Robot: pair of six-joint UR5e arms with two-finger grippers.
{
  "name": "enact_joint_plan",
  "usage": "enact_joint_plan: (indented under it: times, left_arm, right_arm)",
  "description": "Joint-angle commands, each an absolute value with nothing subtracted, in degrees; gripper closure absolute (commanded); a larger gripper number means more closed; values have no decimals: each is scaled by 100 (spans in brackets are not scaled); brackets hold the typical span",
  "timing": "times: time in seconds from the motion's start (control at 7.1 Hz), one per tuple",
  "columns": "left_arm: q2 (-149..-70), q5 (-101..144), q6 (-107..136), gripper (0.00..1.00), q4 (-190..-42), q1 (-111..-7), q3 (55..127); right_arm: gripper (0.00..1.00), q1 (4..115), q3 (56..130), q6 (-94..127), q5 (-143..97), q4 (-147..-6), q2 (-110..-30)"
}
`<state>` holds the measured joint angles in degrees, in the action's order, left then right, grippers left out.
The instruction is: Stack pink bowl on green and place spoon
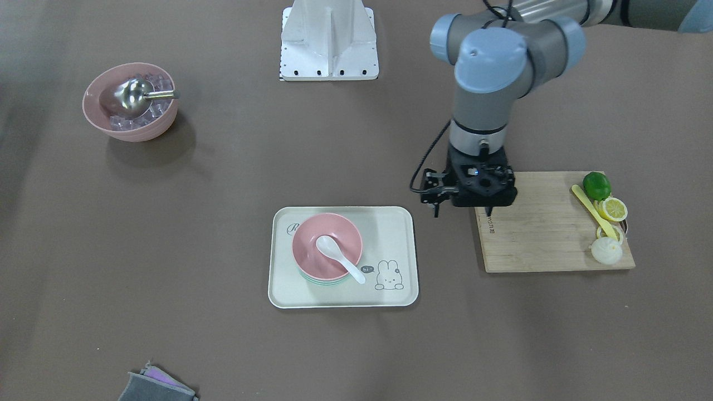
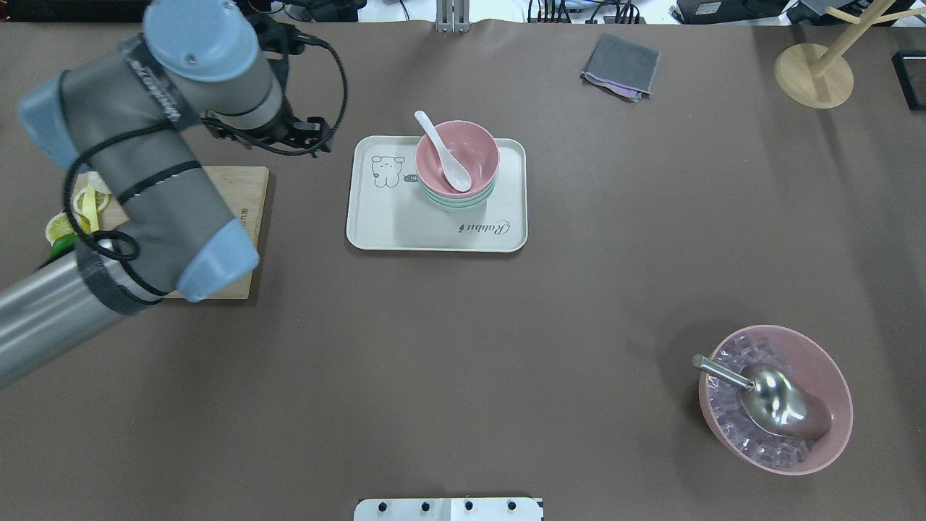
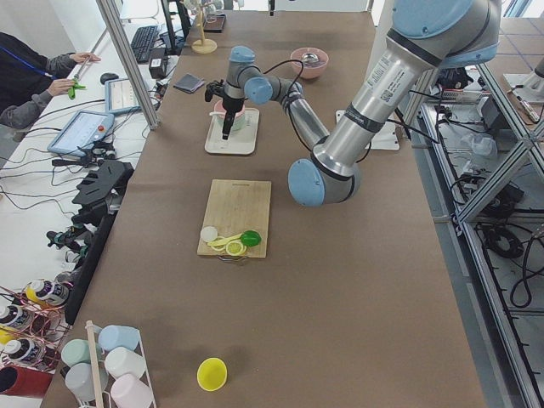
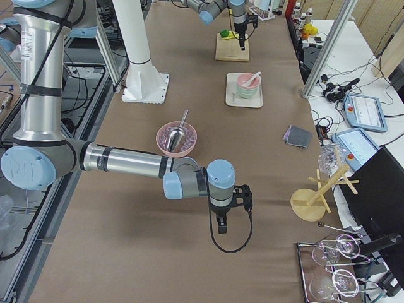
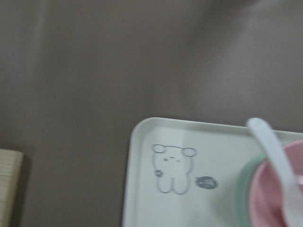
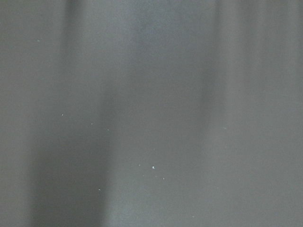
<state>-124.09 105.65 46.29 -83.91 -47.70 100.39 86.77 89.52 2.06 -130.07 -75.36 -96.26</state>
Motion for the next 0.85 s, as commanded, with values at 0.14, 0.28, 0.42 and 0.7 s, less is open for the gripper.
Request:
enact_joint_plan:
  times: [0.14, 0.28, 0.42, 0.7]
  left_arm:
    - [-10613, 11641, 1365, 2, -8350, -6392, 10564]
    - [-10147, 12020, 214, 2, -8350, -7086, 10556]
    - [-9690, 12267, -546, 2, -8358, -7650, 10538]
    - [-8837, 12733, -1534, 2, -8576, -8644, 10460]
  right_arm:
    - [0, 8710, 8930, 202, -12982, -7594, -9650]
    - [0, 8710, 8938, 202, -12999, -7602, -9642]
    - [0, 8710, 8938, 202, -13008, -7603, -9624]
    - [0, 8719, 8973, 202, -13008, -7611, -9607]
